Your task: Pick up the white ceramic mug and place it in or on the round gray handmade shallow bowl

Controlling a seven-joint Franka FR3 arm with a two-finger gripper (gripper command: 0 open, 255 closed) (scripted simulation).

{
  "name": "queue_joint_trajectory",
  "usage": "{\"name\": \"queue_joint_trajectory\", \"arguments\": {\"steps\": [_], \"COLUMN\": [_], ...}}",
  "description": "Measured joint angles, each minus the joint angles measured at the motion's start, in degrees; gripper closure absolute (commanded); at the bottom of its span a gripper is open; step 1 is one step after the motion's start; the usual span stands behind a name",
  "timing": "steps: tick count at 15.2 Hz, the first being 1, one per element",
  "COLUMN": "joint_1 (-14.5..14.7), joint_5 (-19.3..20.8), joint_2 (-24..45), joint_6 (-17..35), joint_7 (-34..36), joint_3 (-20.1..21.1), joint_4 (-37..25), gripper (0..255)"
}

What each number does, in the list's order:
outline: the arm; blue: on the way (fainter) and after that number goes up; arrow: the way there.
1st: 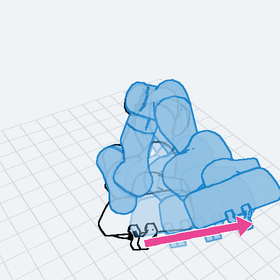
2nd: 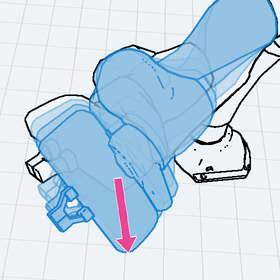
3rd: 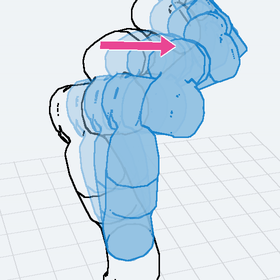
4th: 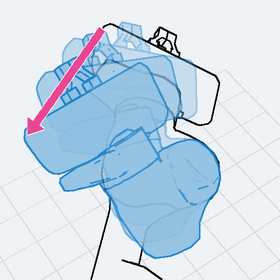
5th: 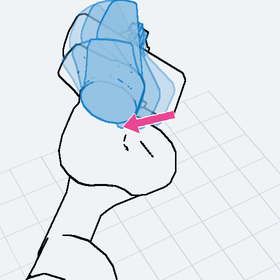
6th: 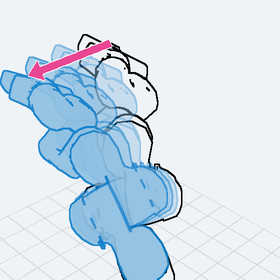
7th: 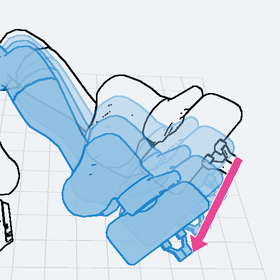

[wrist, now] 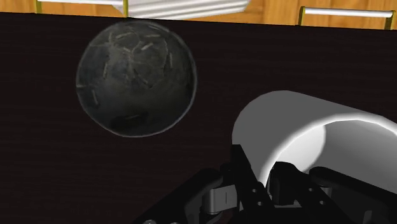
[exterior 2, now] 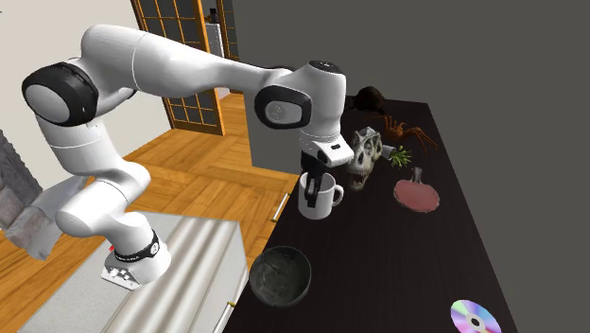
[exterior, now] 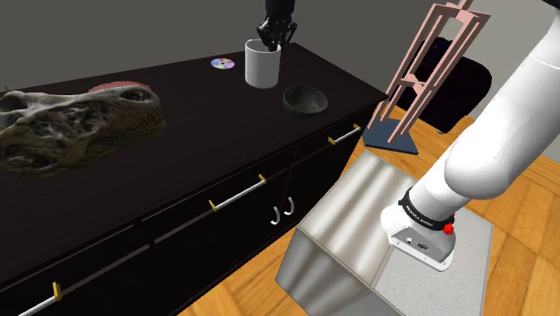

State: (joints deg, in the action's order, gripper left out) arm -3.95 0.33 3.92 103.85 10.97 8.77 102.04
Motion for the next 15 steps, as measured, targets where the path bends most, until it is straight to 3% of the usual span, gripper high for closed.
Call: {"name": "queue_joint_trajectory", "arguments": {"steps": [15], "joint_1": [-8.84], "joint_5": [0.10], "joint_2": [-9.74], "joint_6": [0.85], "joint_7": [-18.04], "joint_3": [-9.24], "joint_4": [10.54], "gripper": [255]}}
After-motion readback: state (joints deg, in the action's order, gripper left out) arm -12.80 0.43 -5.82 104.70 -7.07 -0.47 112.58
